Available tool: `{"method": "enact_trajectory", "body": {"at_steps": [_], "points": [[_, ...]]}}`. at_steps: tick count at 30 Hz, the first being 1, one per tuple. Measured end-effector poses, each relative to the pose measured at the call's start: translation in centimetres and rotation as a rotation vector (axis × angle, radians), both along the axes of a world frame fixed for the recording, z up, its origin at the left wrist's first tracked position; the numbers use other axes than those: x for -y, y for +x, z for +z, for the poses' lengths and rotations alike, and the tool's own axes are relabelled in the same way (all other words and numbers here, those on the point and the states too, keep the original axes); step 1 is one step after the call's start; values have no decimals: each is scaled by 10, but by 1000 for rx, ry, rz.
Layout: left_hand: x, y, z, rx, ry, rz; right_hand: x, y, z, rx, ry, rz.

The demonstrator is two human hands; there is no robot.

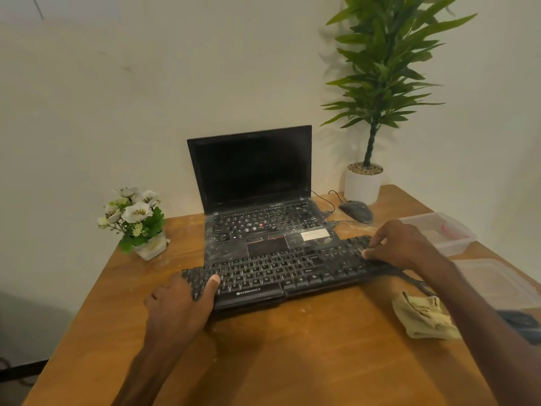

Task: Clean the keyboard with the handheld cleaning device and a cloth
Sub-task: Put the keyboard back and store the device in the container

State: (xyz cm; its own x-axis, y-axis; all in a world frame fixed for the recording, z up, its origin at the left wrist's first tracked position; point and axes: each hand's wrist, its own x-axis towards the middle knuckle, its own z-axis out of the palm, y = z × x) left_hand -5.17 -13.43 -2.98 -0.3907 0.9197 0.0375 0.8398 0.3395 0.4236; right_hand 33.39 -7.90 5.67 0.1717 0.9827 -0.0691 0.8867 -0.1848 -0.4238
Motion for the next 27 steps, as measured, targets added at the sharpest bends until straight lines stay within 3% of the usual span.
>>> {"method": "enact_trajectory", "body": {"at_steps": [7,12,17,22,27], "points": [[-43,-4,24,104,128,-1,-42,-6,5,-91,126,19],[-110,-21,16,226,104,-30,-102,-26,-1,-239,236,-20],[-141,-18,21,291,1,-24,-153,-44,-10,-294,224,-18],[-151,-13,11,162,-64,-39,-168,-42,-35,-311,187,52],[-143,-2,5,79,40,-3,-150,-28,-49,-377,239,114]]}}
